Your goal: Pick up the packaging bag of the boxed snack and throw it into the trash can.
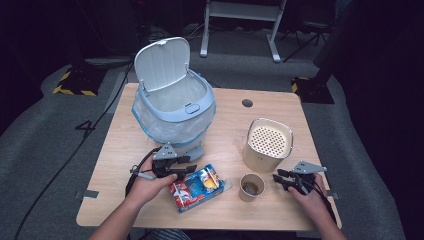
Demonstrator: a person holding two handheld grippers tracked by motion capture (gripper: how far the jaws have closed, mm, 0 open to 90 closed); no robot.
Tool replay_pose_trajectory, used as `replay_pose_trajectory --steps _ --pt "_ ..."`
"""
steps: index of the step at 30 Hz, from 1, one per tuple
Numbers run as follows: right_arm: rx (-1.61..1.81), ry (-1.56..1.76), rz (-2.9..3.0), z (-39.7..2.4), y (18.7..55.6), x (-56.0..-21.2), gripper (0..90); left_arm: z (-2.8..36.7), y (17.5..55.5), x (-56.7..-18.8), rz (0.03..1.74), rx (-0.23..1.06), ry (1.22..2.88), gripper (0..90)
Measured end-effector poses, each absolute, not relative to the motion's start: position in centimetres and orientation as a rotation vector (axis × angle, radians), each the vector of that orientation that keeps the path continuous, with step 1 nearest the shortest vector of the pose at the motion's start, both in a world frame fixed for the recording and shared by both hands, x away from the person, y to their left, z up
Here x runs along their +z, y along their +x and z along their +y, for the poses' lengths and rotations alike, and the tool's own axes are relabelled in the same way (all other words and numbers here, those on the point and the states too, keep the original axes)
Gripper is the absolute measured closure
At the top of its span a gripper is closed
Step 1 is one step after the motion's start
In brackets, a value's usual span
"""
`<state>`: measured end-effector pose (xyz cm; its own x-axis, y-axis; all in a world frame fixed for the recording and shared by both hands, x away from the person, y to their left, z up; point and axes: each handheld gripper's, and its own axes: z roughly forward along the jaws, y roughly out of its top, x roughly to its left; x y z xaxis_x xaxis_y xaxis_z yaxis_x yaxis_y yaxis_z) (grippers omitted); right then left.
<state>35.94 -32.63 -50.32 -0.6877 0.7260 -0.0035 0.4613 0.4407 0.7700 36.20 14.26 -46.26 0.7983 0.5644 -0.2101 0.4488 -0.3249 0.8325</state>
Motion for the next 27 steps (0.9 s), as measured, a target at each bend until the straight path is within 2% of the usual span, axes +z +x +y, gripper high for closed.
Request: replay_pose_trajectory --steps 6,11,19,24,27 --pt "1.106 1.016 2.363 -32.7 36.0 -50.3 64.8 14.0 36.6 -47.6 0.768 0.102 2.041 57.3" --pt "1.111 1.013 2.367 -32.6 35.9 -50.3 63.6 13.8 36.9 -48.2 0.784 0.060 2.064 62.9" --pt "1.111 1.014 2.369 -32.6 35.9 -50.3 63.2 13.5 37.1 -48.8 0.795 0.009 2.092 66.2" --pt "1.111 1.012 2.369 -32.6 35.9 -50.3 62.8 13.5 37.2 -48.9 0.819 -0.030 2.104 72.2" --pt "1.111 1.012 2.370 -32.6 35.9 -50.3 62.7 13.5 37.3 -49.1 0.839 -0.061 2.109 72.3"
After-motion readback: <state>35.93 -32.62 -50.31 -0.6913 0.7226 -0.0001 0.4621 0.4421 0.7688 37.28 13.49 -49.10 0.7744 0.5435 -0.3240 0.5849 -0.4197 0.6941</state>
